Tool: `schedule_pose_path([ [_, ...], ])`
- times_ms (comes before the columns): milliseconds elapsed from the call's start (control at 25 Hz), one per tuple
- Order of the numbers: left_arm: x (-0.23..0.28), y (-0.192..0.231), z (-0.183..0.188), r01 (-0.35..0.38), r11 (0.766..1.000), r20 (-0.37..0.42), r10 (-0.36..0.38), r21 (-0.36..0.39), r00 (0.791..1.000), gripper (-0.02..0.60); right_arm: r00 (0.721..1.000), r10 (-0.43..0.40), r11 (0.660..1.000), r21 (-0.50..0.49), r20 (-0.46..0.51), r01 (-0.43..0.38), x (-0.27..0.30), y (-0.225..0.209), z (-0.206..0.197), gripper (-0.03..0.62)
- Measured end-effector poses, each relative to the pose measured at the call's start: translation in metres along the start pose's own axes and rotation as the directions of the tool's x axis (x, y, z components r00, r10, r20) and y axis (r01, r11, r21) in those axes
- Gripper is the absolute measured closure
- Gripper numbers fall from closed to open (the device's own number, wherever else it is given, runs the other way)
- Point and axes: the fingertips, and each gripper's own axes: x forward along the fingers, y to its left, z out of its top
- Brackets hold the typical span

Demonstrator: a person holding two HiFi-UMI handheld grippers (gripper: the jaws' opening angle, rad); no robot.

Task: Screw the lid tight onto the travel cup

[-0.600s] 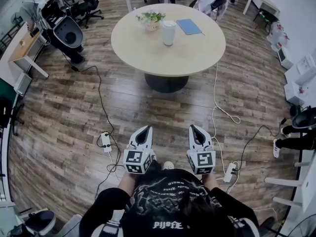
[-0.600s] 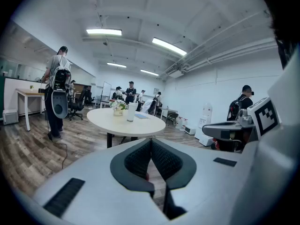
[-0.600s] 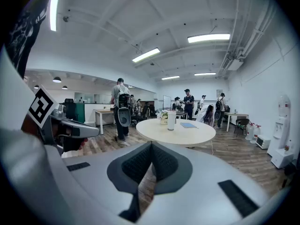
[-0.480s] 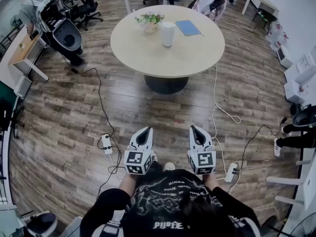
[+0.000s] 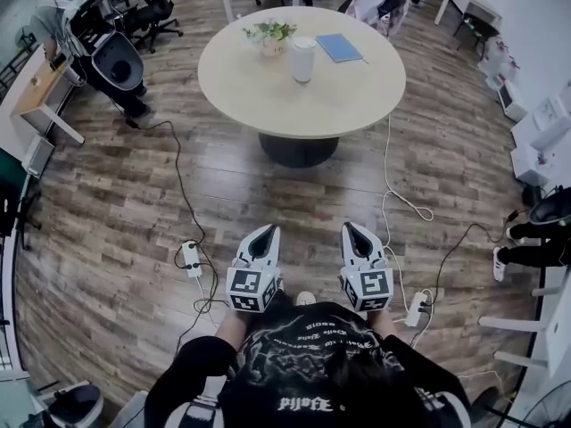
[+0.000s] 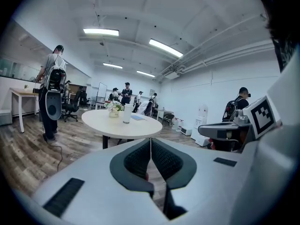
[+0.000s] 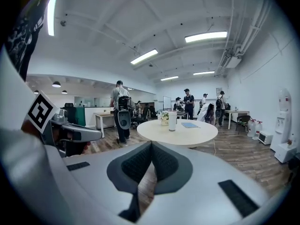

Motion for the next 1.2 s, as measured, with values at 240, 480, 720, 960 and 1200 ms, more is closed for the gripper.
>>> schedule_pose_path([
  [240, 0.001, -0.001, 0.003, 0.066, 0.998, -0.002, -0.066, -0.005, 0.998, 0.366, 0.999, 0.047, 0.997, 0.064, 0.017, -0.048, 0.005, 0.009, 0.006, 0.396],
  [480, 0.003, 0.011, 0.008, 0.143, 0.99, 0.013, -0.143, -0.017, 0.99, 0.249, 0.998, 0.069, 0.995, 0.076, 0.003, -0.069, 0.021, 0.026, 0.006, 0.243],
  [720, 0.011, 0.032, 0.007, 0.192, 0.981, -0.01, -0.192, 0.001, 0.981, 0.25, 1.0, 0.016, 0.997, 0.08, 0.005, -0.016, 0.037, 0.034, 0.008, 0.243],
  [960, 0.018, 0.054, 0.007, 0.209, 0.978, -0.022, -0.208, 0.026, 0.978, 0.25, 1.0, -0.012, 0.997, 0.08, 0.01, 0.011, 0.055, 0.043, 0.006, 0.243],
  [1200, 0.035, 0.067, 0.006, 0.202, 0.979, -0.043, -0.202, 0.017, 0.979, 0.25, 1.0, -0.003, 0.998, 0.07, -0.014, 0.004, 0.078, 0.036, 0.005, 0.244],
])
